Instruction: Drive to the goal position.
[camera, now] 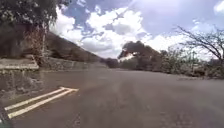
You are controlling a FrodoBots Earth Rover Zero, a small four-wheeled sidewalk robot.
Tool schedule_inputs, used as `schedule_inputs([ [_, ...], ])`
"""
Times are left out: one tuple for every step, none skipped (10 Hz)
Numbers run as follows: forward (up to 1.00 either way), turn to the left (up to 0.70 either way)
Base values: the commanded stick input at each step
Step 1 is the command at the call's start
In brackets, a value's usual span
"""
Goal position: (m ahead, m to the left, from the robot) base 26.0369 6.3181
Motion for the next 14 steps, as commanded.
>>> schedule_inputs([
  [0.7,0.0],
  [0.7,0.0],
  [0.7,0.0],
  [0.7,0.0],
  [0.7,0.0],
  [0.7,0.0],
  [0.7,0.0],
  [0.7,0.0],
  [0.7,0.0],
  [0.7,0.0],
  [0.7,0.0],
  [0.7,0.0],
  [0.7,0.0],
  [0.7,0.0],
])
